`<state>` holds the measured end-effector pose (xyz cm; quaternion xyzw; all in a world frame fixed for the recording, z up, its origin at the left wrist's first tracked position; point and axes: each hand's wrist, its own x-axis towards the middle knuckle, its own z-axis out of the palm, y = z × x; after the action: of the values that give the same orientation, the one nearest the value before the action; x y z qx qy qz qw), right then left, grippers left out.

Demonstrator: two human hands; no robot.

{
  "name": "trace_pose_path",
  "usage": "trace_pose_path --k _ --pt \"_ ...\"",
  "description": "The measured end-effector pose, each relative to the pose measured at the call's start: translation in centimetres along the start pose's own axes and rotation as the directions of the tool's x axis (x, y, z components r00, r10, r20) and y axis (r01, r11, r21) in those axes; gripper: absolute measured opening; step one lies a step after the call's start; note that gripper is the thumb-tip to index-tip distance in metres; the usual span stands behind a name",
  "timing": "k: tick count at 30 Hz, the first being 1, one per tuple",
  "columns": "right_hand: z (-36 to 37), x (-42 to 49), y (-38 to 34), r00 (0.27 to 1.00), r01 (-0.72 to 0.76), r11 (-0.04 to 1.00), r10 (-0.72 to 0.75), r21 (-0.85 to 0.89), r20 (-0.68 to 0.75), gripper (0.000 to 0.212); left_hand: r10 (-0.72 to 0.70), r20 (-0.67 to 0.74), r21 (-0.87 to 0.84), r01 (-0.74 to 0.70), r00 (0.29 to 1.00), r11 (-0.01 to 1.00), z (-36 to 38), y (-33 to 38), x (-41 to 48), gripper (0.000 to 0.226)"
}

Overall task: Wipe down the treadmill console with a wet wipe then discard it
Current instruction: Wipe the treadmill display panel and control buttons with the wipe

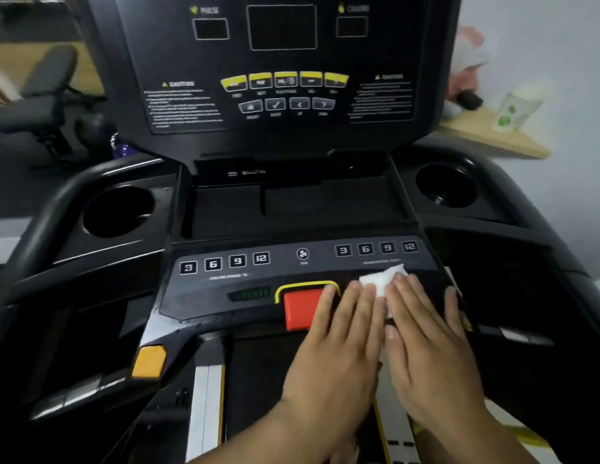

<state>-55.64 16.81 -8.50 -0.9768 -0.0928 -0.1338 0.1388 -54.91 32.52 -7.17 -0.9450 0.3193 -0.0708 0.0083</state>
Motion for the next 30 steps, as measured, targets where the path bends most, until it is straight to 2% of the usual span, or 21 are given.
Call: trace_pose_path --k 4,13,17,19,21,25,30 --pt "0.7 4.2 -3.7 0.988 0.122 0.992 -0.120 -0.020 0.099 0.052 -0.198 -0.022 -0.005 0.198 0.980 0.980 -1.4 -3.6 -0.6 0.063" --pt "3.2 8.7 -14.6 0.908 0.371 0.928 -0.371 0.036 0.197 0.055 -0.410 -0.113 -0.005 0.412 0.905 0.911 -1.8 -11.9 -7.5 0.060" --pt "4.5 7.8 -18.6 0.874 0.441 0.890 -0.455 0.117 0.171 0.054 -0.415 -0.155 -0.115 0.400 0.897 0.909 -1.6 -13.8 -11.9 0.062" --pt "5.0 6.3 -19.1 0.863 0.460 0.873 -0.482 0.160 0.153 0.053 -0.444 -0.176 -0.214 0.406 0.878 0.888 -1.1 -13.8 -14.0 0.057" --pt "5.2 5.0 -18.7 0.863 0.473 0.867 -0.492 0.157 0.112 0.052 -0.467 -0.196 -0.228 0.423 0.862 0.877 -0.5 -13.4 -15.3 0.055" --pt "5.3 3.7 -16.2 0.883 0.470 0.879 -0.470 0.078 -0.021 0.052 -0.402 -0.225 -0.179 0.367 0.888 0.913 0.8 -11.5 -14.5 0.052" --pt "3.8 2.8 -10.7 0.936 0.326 0.939 -0.337 -0.108 -0.101 0.055 -0.235 -0.160 -0.160 0.210 0.959 0.965 1.3 -8.2 -8.9 0.060"
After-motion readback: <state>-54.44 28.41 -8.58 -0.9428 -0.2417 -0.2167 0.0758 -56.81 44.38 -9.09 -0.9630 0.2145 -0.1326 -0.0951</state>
